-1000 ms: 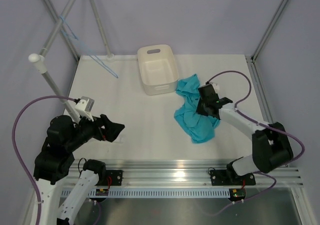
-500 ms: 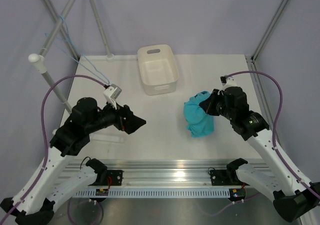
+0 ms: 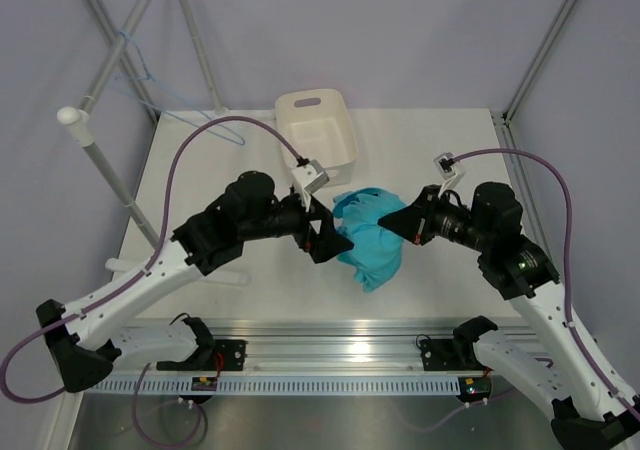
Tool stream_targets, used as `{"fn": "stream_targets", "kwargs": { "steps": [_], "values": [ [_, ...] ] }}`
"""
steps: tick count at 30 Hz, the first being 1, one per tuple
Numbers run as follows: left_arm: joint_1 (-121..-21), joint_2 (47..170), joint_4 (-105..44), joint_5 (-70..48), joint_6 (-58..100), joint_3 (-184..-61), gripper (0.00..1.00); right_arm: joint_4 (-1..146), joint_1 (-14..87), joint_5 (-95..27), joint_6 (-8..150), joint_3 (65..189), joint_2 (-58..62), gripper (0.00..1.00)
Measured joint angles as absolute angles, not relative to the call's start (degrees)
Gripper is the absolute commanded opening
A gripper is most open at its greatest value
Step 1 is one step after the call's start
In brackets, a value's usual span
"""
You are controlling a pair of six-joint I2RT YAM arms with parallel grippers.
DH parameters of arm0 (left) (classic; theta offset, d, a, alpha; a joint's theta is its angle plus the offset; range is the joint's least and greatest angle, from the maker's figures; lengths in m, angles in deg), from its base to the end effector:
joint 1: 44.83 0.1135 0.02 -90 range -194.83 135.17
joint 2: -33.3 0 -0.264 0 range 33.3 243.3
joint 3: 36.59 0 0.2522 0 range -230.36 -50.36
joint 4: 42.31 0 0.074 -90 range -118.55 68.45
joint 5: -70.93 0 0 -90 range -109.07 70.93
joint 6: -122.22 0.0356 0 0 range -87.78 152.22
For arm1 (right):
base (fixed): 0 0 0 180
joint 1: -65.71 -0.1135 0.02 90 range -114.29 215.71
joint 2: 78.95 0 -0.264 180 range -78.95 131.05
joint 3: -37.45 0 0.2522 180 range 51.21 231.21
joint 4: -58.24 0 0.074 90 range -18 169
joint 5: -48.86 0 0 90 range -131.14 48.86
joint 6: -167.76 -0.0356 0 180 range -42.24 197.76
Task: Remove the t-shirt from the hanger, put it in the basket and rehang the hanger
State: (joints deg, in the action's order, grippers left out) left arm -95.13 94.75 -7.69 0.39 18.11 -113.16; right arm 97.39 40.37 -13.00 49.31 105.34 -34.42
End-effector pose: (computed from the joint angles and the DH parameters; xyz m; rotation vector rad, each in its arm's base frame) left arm 0.1433 -0.1912 0.3753 0.8639 1.8522 -1.0585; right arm 0.1417 0.0857 0.3700 -0.3128 1.9357 1.0898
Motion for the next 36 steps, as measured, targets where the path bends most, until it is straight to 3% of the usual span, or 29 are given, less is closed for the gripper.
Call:
{"fn": "stream_targets", "kwargs": {
  "steps": [10,16,17,18,19,20,21,24,26,28,29,32,36],
  "values": [
    [-104.7,104.4,-15.7,-2.3,25.4,-118.3,0.99,82.7,40.4,0.7,40.4,103.4,-36.1,0.0],
    [-106.2,105.8,-19.7,-2.4,26.5,-118.2,0.97,80.1,40.4,2.6,37.6,101.9,-37.6,0.0],
    [-106.7,105.8,-20.7,-2.4,26.5,-118.2,0.89,79.8,40.4,2.7,37.3,101.9,-38.0,0.0],
    [-107.3,105.8,-21.9,-2.4,26.5,-118.1,0.6,79.3,40.4,2.9,36.9,102.0,-38.3,0.0],
    [-107.8,105.8,-22.7,-2.4,26.2,-118.1,0.39,79.0,40.4,3.0,36.7,102.0,-38.6,0.0],
    [-108.6,106.0,-23.4,-2.6,26.6,-118.1,0.06,78.6,40.4,3.1,36.2,102.0,-38.6,0.0],
    [-109.2,106.2,-23.8,-3.0,26.6,-118.1,0.0,78.1,40.4,3.5,35.8,102.0,-38.7,0.01],
    [-110.3,106.6,-24.1,-6.2,26.4,-118.2,0.0,78.2,40.5,3.0,35.8,102.0,-39.3,0.1],
    [-110.9,106.6,-24.0,-8.9,25.7,-118.3,0.0,78.3,40.5,2.4,35.6,102.0,-39.3,0.4],
    [-111.3,106.7,-23.1,-12.3,24.9,-118.2,0.0,77.9,40.5,1.4,35.7,102.0,-39.3,0.55],
    [-111.3,106.8,-22.6,-13.9,24.6,-118.2,0.0,77.9,40.5,0.6,36.1,102.0,-39.4,0.73],
    [-111.7,106.8,-21.4,-18.8,23.7,-118.2,0.0,79.2,40.7,-3.4,37.6,102.2,-40.1,0.98],
    [-112.2,107.1,-20.6,-27.0,23.1,-119.0,0.0,84.4,40.5,-10.1,39.2,103.0,-42.3,0.99]
  ]
}}
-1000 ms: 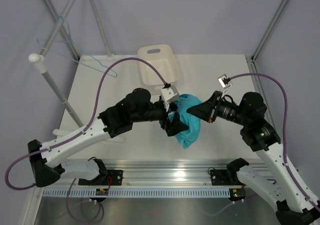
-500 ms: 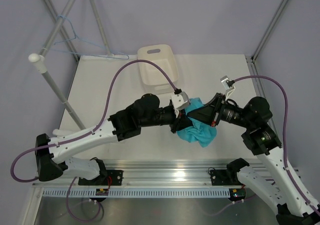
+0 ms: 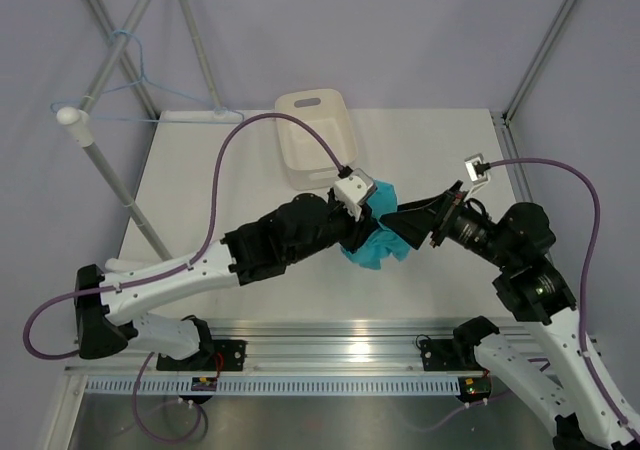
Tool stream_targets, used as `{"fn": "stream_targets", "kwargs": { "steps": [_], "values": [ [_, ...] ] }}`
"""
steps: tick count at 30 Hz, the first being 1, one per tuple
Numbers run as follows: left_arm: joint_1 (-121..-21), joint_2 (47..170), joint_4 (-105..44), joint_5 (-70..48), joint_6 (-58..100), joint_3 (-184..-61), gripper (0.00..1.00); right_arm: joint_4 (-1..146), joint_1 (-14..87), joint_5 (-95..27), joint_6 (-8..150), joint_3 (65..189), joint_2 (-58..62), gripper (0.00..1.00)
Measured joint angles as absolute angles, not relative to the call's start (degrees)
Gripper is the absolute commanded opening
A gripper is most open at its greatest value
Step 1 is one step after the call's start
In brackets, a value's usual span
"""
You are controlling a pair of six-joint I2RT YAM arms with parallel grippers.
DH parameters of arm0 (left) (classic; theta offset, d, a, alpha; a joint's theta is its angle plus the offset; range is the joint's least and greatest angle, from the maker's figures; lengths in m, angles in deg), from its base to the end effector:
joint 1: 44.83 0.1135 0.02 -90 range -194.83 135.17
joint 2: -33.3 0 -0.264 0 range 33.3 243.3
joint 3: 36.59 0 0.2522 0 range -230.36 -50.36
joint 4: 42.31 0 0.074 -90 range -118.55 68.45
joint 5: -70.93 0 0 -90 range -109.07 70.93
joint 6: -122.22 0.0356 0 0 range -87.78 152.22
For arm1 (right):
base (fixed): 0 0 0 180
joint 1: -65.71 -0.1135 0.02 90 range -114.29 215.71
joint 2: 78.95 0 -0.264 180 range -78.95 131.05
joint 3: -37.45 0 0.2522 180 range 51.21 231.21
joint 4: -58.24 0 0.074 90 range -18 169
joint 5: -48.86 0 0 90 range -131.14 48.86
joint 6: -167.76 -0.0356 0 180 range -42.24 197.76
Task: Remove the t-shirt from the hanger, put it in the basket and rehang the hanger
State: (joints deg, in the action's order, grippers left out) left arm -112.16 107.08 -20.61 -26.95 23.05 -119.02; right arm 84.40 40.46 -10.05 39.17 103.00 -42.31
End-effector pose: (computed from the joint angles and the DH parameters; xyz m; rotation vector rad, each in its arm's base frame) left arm 0.1209 -0.2768 0.3803 0.8203 1.6858 -0.8198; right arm 0.1127 0.0735 0.3980 -0.2800 1.6553 1.2745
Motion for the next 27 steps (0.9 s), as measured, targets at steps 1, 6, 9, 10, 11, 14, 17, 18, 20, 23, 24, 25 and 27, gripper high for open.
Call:
{"fn": "stream_targets", "kwargs": {
  "steps": [1,6,9,10,11,14,17,18,20,23,24,25,27],
  "values": [
    [-112.1,107.3,-20.5,-29.2,22.9,-119.4,0.0,85.5,40.3,-11.5,39.3,103.4,-42.8,0.99],
    [-112.1,109.0,-19.4,-41.2,24.0,-124.0,0.0,92.0,40.3,-23.5,39.5,106.4,-47.0,1.0],
    [-112.0,110.9,-19.6,-49.3,26.9,-128.1,0.0,95.0,40.3,-30.2,39.3,106.2,-51.1,0.99],
    [-111.8,111.7,-19.8,-52.0,28.2,-129.6,0.0,95.4,40.3,-32.3,39.2,105.8,-52.4,1.0],
    [-111.4,112.9,-19.9,-54.5,29.6,-131.7,0.0,95.7,40.3,-34.3,39.0,105.3,-53.8,1.0],
    [-109.1,117.2,-21.1,-59.4,33.1,-138.5,0.0,95.9,40.3,-37.5,38.4,102.7,-57.0,0.99],
    [-105.3,122.2,-21.4,-61.4,35.4,-145.9,0.0,95.5,40.3,-35.7,37.8,98.2,-58.9,0.99],
    [-103.4,124.2,-21.0,-61.6,35.5,-148.7,0.0,95.5,40.3,-34.5,37.4,96.2,-59.7,0.99],
    [-100.1,127.6,-21.3,-61.3,35.7,-153.1,0.0,95.4,40.3,-32.0,36.6,92.3,-61.5,1.0],
    [-95.6,131.2,-23.2,-60.9,37.0,-155.7,0.0,95.4,40.3,-28.9,35.4,88.0,-65.5,0.99],
    [-94.4,132.5,-23.6,-60.5,37.2,-156.6,0.0,95.5,40.3,-28.0,35.3,87.2,-66.9,1.0],
    [-93.4,134.1,-24.1,-59.7,37.4,-157.8,0.0,95.6,40.3,-27.4,35.2,86.9,-68.1,1.0],
    [-91.0,136.9,-25.5,-56.9,37.0,-159.3,0.0,95.4,40.3,-26.1,35.2,86.9,-70.7,1.0]
  ]
}}
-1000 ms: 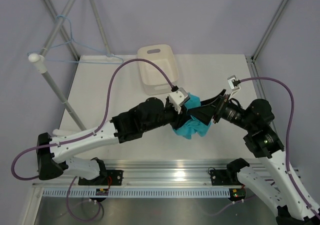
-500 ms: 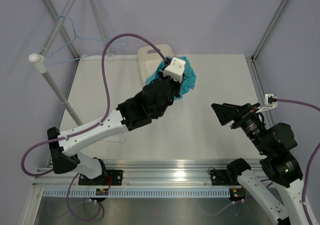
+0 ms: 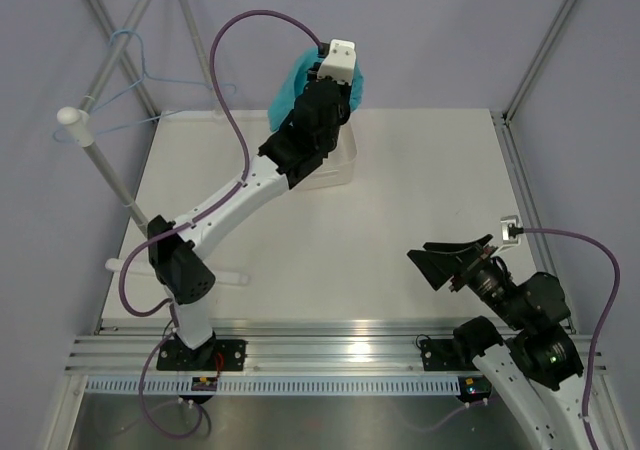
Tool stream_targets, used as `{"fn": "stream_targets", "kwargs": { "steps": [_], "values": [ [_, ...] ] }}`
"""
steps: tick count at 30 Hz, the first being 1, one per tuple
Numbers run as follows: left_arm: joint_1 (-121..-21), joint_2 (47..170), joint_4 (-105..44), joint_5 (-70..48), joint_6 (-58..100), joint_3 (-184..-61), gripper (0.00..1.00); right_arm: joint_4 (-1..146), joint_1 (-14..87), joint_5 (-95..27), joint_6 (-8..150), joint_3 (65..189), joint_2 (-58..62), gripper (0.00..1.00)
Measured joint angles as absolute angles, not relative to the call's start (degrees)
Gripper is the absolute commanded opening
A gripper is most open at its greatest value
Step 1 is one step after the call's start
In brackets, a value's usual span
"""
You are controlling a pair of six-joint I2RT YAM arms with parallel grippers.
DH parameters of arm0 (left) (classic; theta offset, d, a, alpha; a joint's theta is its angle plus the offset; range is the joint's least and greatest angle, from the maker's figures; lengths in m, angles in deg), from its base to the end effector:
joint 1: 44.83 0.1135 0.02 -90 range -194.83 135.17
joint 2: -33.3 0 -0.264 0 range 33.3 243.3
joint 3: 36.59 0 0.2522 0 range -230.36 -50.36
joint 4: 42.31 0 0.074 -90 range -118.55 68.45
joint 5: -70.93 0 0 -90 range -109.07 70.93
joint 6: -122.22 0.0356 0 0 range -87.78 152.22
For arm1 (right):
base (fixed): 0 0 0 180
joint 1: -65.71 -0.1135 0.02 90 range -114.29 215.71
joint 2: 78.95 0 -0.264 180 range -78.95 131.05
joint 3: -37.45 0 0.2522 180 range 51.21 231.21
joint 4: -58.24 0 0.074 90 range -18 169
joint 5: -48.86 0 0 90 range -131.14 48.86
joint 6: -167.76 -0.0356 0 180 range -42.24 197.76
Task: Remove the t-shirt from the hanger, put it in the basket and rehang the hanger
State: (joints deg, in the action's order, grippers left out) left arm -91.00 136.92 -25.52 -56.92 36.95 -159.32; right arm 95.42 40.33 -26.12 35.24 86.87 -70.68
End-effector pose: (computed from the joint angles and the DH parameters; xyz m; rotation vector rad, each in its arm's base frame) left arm 0.3083 -0.2897 0.4568 0.1556 1.5313 -0.0692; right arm 0.0473 0.0327 0.3249 0.0149 1.6157 1.1326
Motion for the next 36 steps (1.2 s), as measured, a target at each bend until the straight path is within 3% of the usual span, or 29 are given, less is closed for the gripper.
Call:
{"fn": "stream_targets", "kwargs": {
  "steps": [8,20,30,32,36],
  "values": [
    [-85.9,140.9,-31.2,-49.3,35.1,-157.8,0.0,94.4,40.3,-23.5,34.3,85.1,-78.0,0.99],
    [-78.4,146.8,-43.1,-40.5,30.4,-148.3,0.0,94.1,40.3,-23.3,34.0,83.3,-78.2,0.99],
    [-73.7,155.7,-44.5,-38.6,29.4,-150.1,0.0,94.1,40.3,-22.1,34.4,82.4,-78.2,1.0],
    [-73.3,157.6,-44.4,-38.9,29.6,-151.5,0.1,94.1,40.3,-22.0,34.5,82.4,-78.2,1.0],
    [-73.2,160.7,-43.6,-38.8,30.0,-154.0,0.13,94.1,40.3,-22.0,35.1,82.4,-78.2,0.99]
  ]
}}
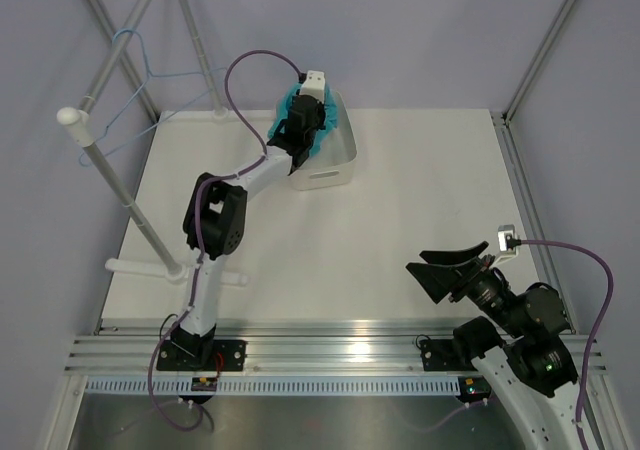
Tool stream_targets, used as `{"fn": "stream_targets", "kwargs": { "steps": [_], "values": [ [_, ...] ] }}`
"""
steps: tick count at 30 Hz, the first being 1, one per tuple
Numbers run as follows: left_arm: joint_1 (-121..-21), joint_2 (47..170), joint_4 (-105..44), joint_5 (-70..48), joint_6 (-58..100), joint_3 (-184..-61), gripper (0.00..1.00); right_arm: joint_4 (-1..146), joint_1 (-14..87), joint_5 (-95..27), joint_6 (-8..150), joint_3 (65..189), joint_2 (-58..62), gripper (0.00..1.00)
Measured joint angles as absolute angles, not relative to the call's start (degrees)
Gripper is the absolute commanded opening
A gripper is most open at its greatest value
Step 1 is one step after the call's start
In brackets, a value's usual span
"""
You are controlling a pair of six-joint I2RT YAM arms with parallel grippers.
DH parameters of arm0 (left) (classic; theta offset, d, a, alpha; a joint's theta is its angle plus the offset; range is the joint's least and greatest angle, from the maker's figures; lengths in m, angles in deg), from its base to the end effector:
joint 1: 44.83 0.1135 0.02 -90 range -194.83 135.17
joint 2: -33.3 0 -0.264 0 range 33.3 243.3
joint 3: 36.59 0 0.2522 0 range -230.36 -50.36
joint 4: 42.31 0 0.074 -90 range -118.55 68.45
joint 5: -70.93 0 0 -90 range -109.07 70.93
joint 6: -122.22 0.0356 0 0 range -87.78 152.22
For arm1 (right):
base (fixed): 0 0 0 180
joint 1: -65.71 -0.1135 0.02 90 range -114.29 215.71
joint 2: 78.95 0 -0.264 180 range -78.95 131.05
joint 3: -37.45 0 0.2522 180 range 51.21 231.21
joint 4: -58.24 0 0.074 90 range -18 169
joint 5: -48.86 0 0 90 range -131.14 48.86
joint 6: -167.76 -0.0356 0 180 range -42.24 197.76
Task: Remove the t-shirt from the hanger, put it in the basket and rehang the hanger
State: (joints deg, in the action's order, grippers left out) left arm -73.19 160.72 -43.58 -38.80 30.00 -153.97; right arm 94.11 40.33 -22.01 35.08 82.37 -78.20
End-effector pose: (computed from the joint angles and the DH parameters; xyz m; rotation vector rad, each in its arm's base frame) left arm 0.4765 -0.2436 0.2628 0.1373 1.7103 -0.0991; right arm 0.0342 0.0292 0.3082 -0.0643 1.5493 1.1976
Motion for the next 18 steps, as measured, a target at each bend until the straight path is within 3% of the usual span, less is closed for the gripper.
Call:
{"fn": "stream_targets", "kwargs": {
  "steps": [3,5,10,15,18],
  "values": [
    [-73.2,162.8,-41.9,-38.2,29.7,-156.9,0.22,94.2,40.3,-22.1,35.5,82.4,-78.2,1.0],
    [-73.2,164.4,-40.3,-37.6,29.4,-159.8,0.43,94.2,40.3,-22.1,35.6,82.4,-78.2,1.0],
    [-73.6,165.7,-38.3,-37.2,29.1,-162.3,0.53,94.6,40.3,-22.2,36.3,82.4,-78.2,1.0],
    [-73.8,165.7,-38.1,-37.9,29.0,-162.2,0.99,95.5,40.3,-22.6,37.0,82.7,-78.2,1.0],
    [-73.8,164.7,-38.7,-38.0,28.8,-160.4,0.99,95.6,40.3,-22.7,37.1,82.8,-78.2,0.99]
  ]
}}
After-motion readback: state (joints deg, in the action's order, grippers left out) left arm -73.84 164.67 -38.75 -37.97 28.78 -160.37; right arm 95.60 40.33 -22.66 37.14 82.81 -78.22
